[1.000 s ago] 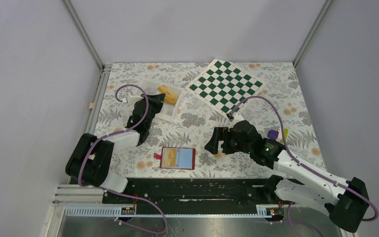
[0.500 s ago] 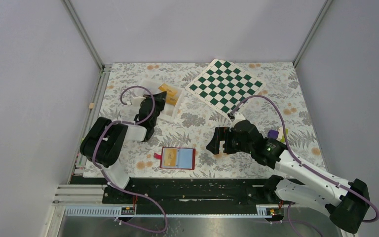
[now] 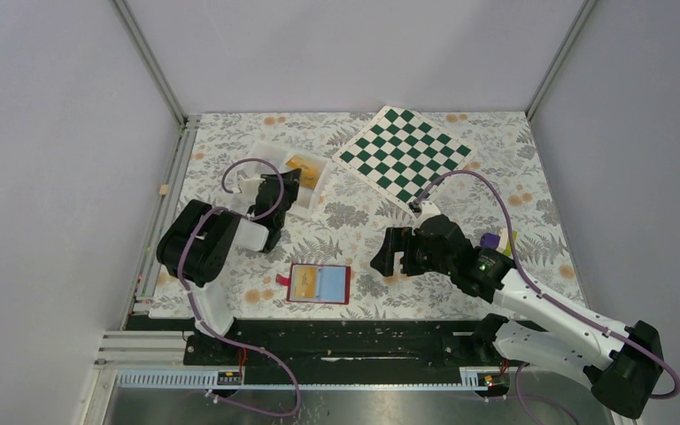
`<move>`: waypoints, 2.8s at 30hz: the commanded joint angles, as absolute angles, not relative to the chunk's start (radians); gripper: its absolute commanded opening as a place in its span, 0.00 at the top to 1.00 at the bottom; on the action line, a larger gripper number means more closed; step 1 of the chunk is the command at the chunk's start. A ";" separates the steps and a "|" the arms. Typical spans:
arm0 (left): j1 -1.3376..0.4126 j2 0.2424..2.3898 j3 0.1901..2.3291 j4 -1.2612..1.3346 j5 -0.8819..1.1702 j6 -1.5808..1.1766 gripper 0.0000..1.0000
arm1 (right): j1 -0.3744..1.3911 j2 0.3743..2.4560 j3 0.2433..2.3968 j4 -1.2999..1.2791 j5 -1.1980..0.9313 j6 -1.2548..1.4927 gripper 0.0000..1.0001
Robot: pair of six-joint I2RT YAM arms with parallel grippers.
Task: Take the credit cards out of the card holder
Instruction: Place the credit card in the storage box.
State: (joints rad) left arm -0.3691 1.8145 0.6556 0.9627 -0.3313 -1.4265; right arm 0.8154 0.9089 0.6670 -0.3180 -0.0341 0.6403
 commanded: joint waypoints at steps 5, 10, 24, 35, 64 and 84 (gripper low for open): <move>-0.383 1.868 0.691 1.023 -0.420 -1.505 1.00 | 0.803 0.881 0.701 -0.338 -0.006 0.626 0.01; -0.387 1.901 0.700 1.010 -0.429 -1.537 1.00 | 0.801 0.883 0.704 -0.340 -0.005 0.622 0.01; -0.413 1.981 0.767 0.976 -0.418 -1.555 1.00 | 0.799 0.880 0.720 -0.357 0.020 0.621 0.01; -0.411 1.978 0.798 0.892 -0.416 -1.515 0.95 | 0.798 0.883 0.742 -0.361 0.014 0.621 0.00; -0.413 1.818 0.879 0.521 -0.409 -1.335 0.60 | 0.798 0.894 0.755 -0.352 0.004 0.651 0.01; -0.433 1.534 0.900 0.232 -0.376 -0.953 0.52 | 0.798 0.967 0.728 -0.278 -0.058 0.695 0.05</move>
State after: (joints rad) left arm -0.4316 1.6547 0.9054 0.2699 -0.4206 -1.1027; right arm 0.8082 0.9390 0.7254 -0.3485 -0.0235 0.6582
